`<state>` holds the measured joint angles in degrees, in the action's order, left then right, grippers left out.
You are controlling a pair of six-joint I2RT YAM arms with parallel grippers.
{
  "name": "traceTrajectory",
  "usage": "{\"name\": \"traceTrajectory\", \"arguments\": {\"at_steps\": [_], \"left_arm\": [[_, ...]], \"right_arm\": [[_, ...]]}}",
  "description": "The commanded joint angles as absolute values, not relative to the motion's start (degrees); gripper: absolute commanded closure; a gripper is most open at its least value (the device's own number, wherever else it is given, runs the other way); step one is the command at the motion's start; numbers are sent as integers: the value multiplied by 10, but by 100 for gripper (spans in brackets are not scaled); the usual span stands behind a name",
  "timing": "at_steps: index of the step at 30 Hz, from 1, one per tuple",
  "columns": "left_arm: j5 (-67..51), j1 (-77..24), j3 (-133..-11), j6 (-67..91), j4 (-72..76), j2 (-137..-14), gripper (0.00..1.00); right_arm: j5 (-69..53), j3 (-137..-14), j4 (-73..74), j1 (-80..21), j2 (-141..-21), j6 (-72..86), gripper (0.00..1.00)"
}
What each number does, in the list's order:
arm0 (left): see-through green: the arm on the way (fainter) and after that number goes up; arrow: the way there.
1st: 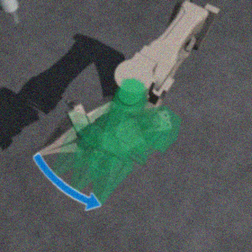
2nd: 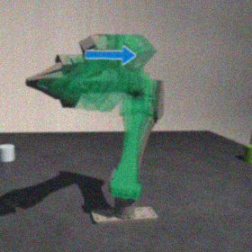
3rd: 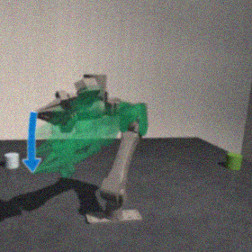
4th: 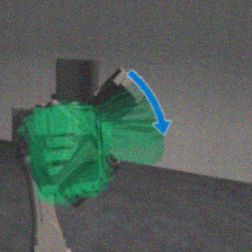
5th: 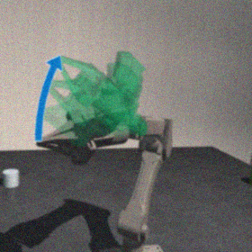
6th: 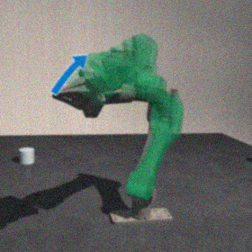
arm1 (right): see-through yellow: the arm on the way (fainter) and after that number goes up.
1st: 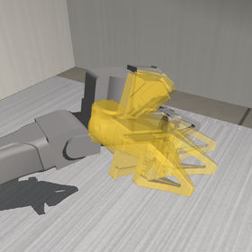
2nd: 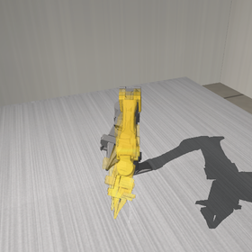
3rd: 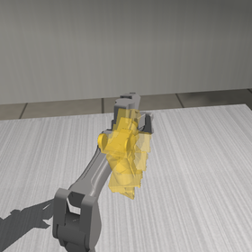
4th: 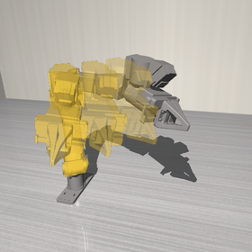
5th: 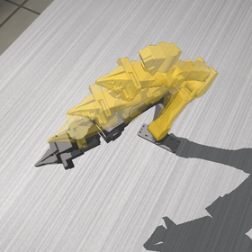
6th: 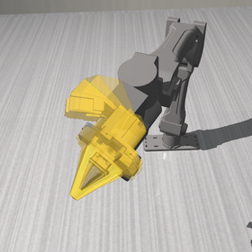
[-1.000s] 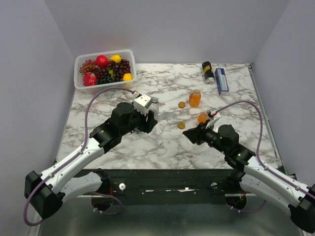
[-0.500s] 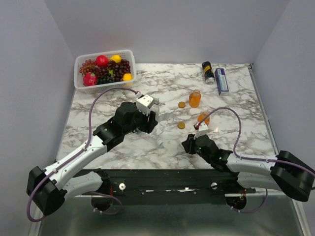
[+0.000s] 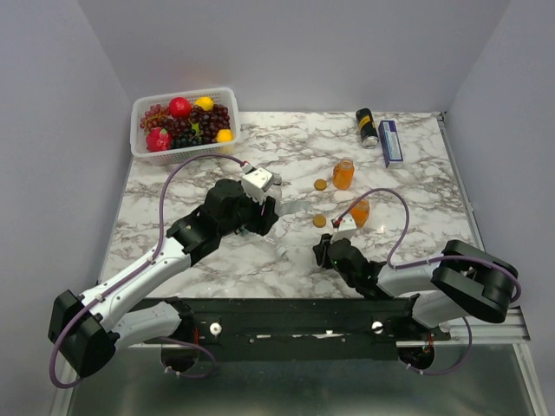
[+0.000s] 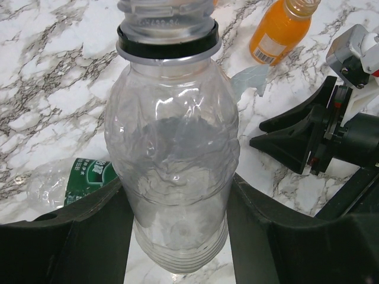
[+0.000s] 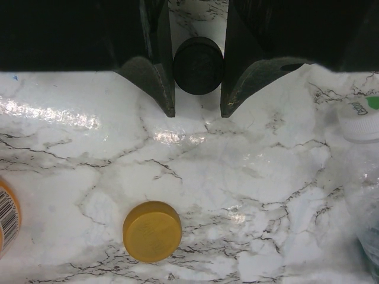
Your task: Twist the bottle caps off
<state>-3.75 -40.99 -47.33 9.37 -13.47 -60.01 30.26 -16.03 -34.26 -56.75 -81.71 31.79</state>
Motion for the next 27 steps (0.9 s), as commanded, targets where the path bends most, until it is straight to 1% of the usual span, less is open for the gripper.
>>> {"name": "traceTrajectory", "arguments": {"at_steps": [1,9,10,13,16,19,20,21,25,27], "left_arm": [[-54,-410,-479,85,-141,-602,68],[-58,-410,-480,84,-142,-599,68],[-57,-410,-480,85,-142,-599,68],[-60,-410,-480,84,-142,-599,68],[-63,-410,-479,84,-142,-599,68],[-63,-410,-479,80,-140,-597,68],[-63,-411,-478,79,-139,-594,68],[-63,-410,-478,77,-138,-593,68],[-67,-417,-475,69,-135,-585,68],[-76,-425,-474,66,-130,-578,68]], "right_arm": [[365,-167,-309,-577,-837,354,63],[387,-177,-263,-580,-823,371,48],[387,-178,-259,-581,-821,372,45],[379,-178,-258,-581,-818,367,37],[351,-182,-258,-581,-801,345,32],[303,-189,-225,-581,-733,312,29],[290,-194,-208,-580,-683,303,29],[260,-208,-188,-581,-658,295,28],[215,-262,-28,-579,-529,270,23],[175,-283,17,-571,-467,257,20]]}}
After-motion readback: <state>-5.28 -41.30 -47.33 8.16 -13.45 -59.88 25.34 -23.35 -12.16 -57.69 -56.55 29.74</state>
